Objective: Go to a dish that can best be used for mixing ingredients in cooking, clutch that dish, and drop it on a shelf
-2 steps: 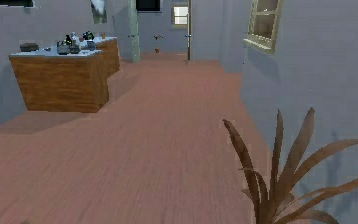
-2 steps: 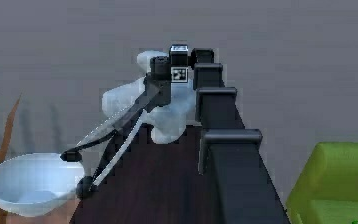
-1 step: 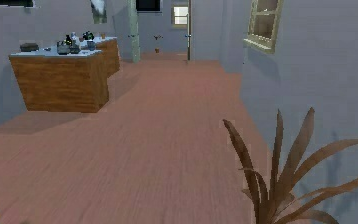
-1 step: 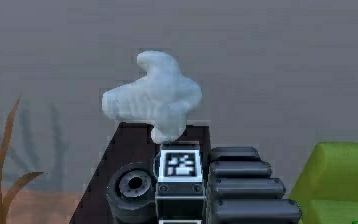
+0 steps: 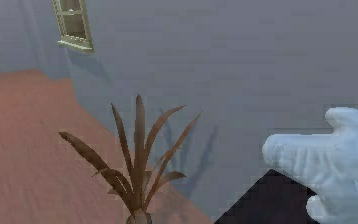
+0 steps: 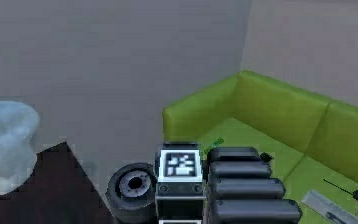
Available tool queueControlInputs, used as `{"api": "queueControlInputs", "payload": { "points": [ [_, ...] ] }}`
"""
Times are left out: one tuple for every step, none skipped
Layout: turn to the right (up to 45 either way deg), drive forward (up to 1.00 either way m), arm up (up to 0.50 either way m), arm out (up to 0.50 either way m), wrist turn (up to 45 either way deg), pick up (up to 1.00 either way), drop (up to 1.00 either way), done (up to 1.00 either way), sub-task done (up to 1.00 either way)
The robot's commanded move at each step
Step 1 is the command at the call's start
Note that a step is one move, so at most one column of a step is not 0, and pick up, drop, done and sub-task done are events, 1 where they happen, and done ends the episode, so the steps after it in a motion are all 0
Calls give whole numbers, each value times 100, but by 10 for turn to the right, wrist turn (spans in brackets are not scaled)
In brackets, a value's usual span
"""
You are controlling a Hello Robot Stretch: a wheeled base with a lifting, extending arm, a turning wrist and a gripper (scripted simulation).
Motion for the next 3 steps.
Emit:
{"api": "queueControlInputs", "payload": {
  "points": [
    [30,0,0,0,0,0,0,0,0],
    [0,10,0,0,0,0,0,0,0],
    [30,0,0,0,0,0,0,0,0]
  ]
}}
